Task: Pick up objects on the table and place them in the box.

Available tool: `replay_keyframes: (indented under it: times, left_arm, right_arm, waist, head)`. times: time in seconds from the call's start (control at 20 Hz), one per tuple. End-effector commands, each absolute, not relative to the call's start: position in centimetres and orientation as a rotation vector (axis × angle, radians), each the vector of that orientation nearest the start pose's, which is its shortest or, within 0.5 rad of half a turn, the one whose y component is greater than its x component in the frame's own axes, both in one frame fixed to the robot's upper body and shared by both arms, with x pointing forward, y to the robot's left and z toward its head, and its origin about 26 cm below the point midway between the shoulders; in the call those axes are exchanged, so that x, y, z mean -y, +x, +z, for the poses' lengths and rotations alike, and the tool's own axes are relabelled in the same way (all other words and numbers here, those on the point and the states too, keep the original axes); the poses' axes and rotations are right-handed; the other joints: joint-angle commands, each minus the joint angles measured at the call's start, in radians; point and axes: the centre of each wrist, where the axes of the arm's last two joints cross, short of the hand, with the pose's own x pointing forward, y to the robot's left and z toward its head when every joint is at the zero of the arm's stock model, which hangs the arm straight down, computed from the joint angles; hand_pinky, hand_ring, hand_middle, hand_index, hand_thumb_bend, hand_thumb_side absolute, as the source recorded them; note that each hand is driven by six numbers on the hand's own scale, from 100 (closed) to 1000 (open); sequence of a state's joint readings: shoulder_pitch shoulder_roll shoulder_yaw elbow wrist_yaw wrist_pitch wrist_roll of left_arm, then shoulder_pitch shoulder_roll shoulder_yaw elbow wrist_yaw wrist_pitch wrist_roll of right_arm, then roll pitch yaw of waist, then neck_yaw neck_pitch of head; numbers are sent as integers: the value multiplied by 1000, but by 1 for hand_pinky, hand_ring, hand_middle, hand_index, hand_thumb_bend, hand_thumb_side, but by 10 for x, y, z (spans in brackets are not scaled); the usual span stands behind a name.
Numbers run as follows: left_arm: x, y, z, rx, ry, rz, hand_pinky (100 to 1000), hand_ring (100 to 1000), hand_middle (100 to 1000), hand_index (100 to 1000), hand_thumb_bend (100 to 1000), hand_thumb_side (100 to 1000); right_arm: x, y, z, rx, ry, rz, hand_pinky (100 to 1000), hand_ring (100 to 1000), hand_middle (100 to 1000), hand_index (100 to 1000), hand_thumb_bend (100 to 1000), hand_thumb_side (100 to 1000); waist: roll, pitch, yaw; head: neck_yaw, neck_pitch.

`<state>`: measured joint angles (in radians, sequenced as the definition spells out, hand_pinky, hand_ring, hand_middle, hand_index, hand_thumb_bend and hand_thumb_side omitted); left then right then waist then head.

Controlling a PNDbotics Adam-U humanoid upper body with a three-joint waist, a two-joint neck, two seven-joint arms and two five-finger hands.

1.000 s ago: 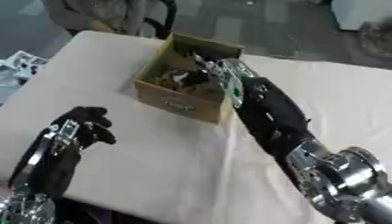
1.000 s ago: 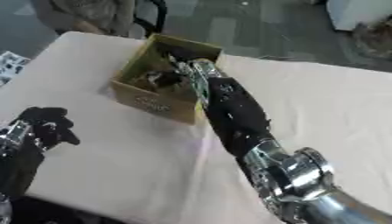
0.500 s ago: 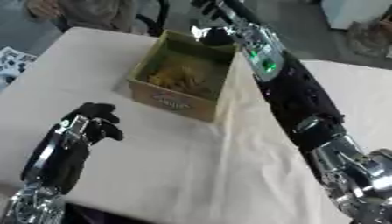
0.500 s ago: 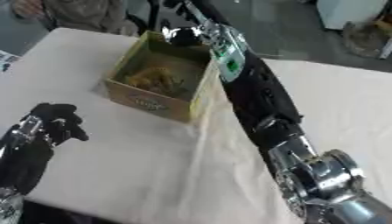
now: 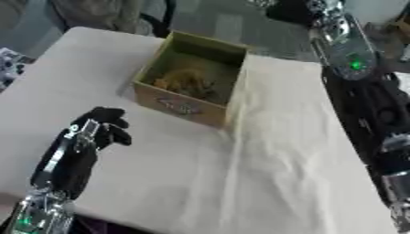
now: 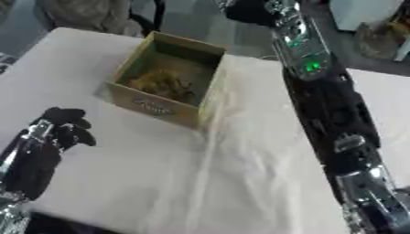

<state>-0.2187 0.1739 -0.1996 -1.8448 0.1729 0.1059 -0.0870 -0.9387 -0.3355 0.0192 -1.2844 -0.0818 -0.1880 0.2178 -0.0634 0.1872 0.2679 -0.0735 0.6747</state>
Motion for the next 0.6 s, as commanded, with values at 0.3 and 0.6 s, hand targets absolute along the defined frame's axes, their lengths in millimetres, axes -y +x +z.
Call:
replay_keyframes:
  times: [0.3, 0.6]
  left_arm:
    - [-206, 304, 123, 1908, -265, -338, 580, 526, 547, 702, 100, 751]
    - [-207, 304, 123, 1911, -261, -328, 581, 527, 549, 704, 100, 756]
  right_arm:
    - [256, 403, 281, 2391, 169, 444, 599, 614, 592, 677, 100, 190]
    - [259, 381, 275, 2415, 219, 340, 600, 612, 588, 673, 100, 196]
  waist:
    - [8, 1, -38]
    - [13, 8, -59]
  head:
    - [35, -8]
    - [65, -5]
